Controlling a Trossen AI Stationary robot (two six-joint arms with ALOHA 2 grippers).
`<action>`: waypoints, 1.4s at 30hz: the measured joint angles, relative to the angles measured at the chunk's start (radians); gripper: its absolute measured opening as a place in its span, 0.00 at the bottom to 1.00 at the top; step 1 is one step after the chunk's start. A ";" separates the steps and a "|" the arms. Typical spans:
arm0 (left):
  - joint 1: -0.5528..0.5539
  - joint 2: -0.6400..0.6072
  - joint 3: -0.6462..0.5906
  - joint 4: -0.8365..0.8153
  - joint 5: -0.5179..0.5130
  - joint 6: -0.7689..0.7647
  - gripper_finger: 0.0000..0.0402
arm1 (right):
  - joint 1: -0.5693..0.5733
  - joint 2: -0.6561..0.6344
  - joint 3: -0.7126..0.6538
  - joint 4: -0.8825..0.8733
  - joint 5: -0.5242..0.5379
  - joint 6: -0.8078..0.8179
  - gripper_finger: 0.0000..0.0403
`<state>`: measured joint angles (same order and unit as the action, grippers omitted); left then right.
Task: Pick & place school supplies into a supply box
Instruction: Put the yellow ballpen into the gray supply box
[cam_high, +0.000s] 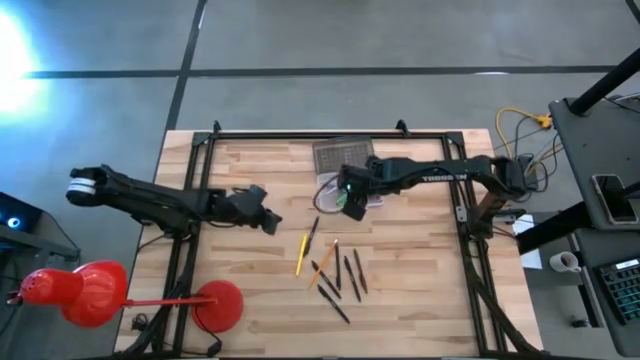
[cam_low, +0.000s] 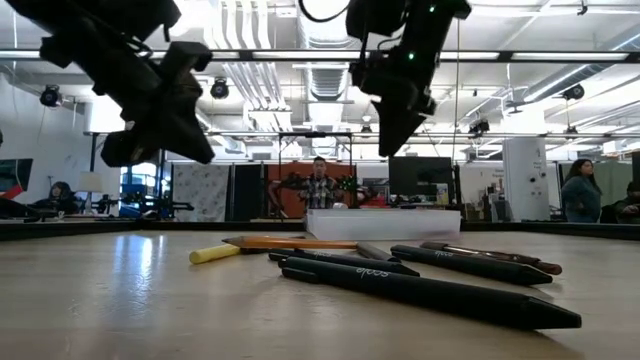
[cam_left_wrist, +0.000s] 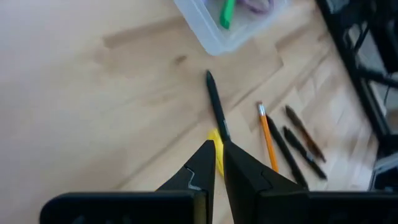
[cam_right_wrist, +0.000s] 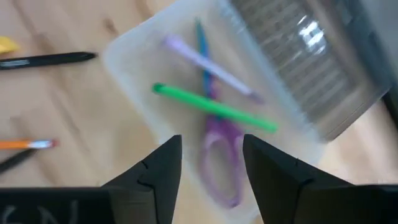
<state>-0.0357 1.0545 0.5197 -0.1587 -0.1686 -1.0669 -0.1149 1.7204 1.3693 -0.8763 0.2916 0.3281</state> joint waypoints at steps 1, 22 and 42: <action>-0.010 0.024 0.012 -0.004 0.000 0.000 0.04 | 0.018 0.000 0.000 -0.012 -0.001 0.047 0.40; -0.251 0.316 0.118 0.002 -0.053 -0.058 0.15 | 0.539 -0.012 -0.004 -0.329 0.070 1.129 0.39; -0.272 0.416 0.302 -0.325 -0.172 -0.499 0.28 | 0.735 -0.010 -0.122 -0.362 0.098 1.099 0.39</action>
<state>-0.3073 1.4704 0.8216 -0.4835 -0.3405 -1.5661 0.6199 1.7103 1.2470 -1.2387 0.3901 1.4271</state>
